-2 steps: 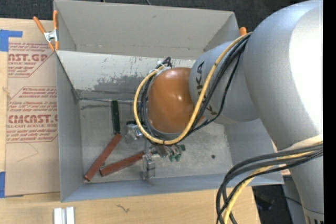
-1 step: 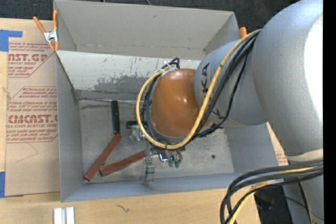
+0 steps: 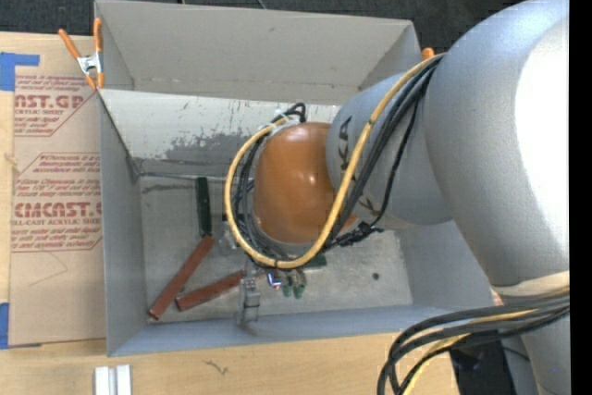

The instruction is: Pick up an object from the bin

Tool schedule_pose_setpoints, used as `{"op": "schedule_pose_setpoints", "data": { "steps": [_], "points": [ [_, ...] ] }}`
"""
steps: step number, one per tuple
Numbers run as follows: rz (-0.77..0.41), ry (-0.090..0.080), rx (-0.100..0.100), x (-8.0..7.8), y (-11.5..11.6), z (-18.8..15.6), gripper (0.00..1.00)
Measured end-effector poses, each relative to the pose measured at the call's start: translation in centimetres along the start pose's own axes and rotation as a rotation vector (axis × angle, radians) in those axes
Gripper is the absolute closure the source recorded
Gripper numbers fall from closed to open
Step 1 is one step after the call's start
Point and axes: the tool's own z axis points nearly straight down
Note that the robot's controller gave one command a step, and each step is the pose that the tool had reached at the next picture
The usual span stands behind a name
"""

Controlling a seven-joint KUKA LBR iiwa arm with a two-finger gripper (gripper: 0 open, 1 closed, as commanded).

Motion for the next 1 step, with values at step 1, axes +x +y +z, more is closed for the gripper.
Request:
{"op": "schedule_pose_setpoints", "data": {
  "steps": [1],
  "points": [
    [-0.18, -0.008, 0.0, -0.69, -0.36, 2.92, 0.0]
  ]
}}
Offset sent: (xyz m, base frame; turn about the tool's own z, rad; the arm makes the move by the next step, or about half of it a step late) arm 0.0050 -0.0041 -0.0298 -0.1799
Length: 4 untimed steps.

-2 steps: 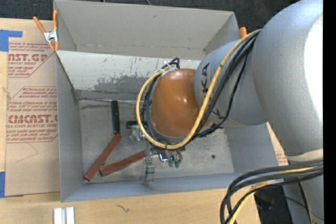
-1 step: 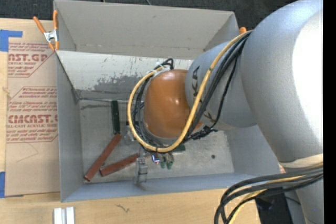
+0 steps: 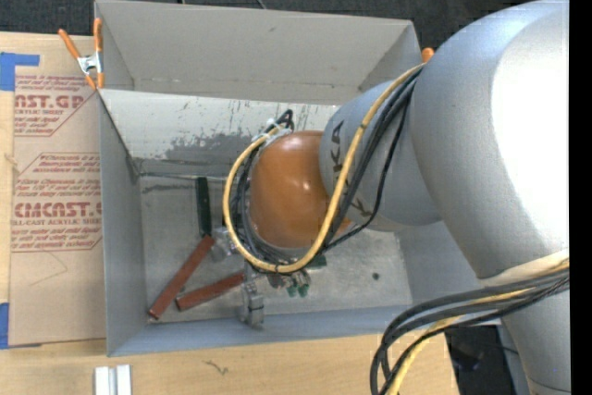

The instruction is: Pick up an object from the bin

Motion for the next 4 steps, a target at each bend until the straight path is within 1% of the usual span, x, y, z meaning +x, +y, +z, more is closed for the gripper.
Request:
{"op": "schedule_pose_setpoints", "data": {
  "steps": [1, 2, 3, 4],
  "points": [
    [0.001, 0.002, -0.001, -0.2, 0.1, -0.1, 0.0],
    [0.001, 0.008, -0.001, 0.0, 0.1, 0.0, 1.0],
    [0.001, 0.003, 0.0, -0.2, 0.1, -6.0, 1.0],
    [0.001, 0.005, 0.0, -0.3, 0.1, -8.0, 1.0]
  ]
}}
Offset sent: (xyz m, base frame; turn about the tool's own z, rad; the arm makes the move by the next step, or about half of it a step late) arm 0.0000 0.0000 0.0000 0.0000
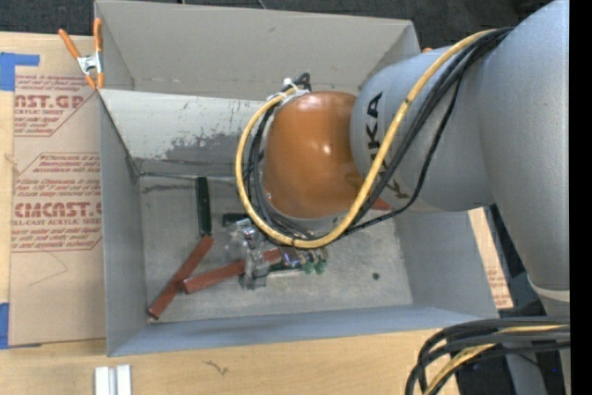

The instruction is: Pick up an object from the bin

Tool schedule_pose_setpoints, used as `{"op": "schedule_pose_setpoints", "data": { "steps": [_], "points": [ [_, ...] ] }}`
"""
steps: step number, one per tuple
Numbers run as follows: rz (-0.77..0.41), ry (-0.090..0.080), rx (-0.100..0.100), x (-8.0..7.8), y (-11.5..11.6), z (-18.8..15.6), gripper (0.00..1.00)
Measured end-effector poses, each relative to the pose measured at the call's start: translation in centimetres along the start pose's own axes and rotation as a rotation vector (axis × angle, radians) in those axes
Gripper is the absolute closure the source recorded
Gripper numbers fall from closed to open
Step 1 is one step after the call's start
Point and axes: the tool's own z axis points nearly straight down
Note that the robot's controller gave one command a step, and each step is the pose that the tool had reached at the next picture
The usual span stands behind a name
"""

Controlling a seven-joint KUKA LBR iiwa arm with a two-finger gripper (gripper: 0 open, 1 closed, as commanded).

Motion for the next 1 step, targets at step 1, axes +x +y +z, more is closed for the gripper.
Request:
{"op": "schedule_pose_setpoints", "data": {
  "steps": [1],
  "points": [
    [0.0, -0.001, 0.0, -0.1, 0.05, -2.65, 1.0]
  ]
}}
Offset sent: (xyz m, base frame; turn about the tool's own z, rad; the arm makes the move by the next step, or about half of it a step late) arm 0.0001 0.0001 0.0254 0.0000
